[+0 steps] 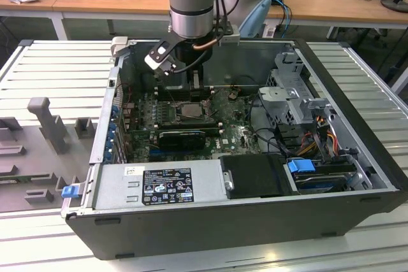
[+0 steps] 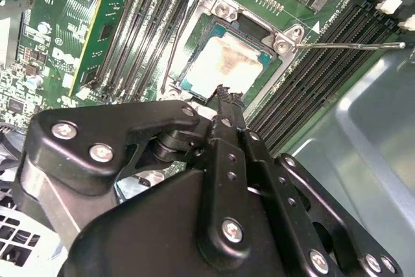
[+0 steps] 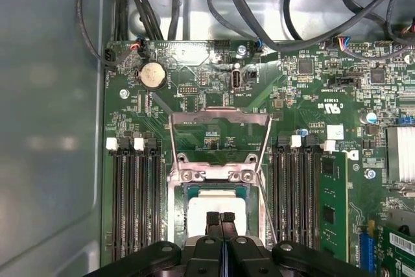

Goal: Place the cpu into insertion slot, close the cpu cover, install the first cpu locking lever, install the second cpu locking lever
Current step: 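Close the cpu cover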

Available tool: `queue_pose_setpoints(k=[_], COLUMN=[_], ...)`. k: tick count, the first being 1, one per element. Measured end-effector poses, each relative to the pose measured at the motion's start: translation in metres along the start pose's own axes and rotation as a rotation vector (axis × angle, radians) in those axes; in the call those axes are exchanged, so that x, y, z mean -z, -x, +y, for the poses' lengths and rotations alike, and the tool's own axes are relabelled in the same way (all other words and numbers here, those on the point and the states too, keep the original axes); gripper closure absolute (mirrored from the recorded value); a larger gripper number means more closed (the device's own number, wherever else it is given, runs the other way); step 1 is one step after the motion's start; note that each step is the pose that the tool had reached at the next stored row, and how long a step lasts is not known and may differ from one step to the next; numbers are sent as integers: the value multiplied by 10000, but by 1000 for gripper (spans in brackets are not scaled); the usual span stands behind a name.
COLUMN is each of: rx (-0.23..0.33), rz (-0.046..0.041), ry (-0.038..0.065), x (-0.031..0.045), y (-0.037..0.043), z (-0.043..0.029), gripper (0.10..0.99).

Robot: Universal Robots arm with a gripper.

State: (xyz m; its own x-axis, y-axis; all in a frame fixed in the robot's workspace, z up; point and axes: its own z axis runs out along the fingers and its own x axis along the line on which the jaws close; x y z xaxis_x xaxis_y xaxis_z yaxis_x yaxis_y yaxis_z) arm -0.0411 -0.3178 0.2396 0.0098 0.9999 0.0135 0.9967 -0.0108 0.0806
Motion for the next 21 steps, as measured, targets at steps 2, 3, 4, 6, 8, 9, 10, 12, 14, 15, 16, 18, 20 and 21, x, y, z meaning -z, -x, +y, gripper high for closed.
queue_pose_setpoints(k=[2,3,4,6,8,9,10,12,14,15,16,18,20,21], rx=[1,2,-2,-2,-2,-2,-3,-4,-5,-5,-6,-11,-13,-16], rz=[3,2,-2,-7,-10,-10,-10,-9,-10,-7,-7,-11,-10,-10], ry=[2,-4,-10,-9,-9,-9,-9,-9,-9,-7,-7,-9,-8,-8], x=[13,13,12,9,9,19,48,84,100,101,103,111,114,116], y=[0,0,0,0,0,0,0,-1,-1,-1,0,1,3,4], z=[2,13,46,74,86,87,89,92,94,94,94,94,95,95], gripper=[980,980,980,980,980,980,980,980,980,980,980,980,980,980])
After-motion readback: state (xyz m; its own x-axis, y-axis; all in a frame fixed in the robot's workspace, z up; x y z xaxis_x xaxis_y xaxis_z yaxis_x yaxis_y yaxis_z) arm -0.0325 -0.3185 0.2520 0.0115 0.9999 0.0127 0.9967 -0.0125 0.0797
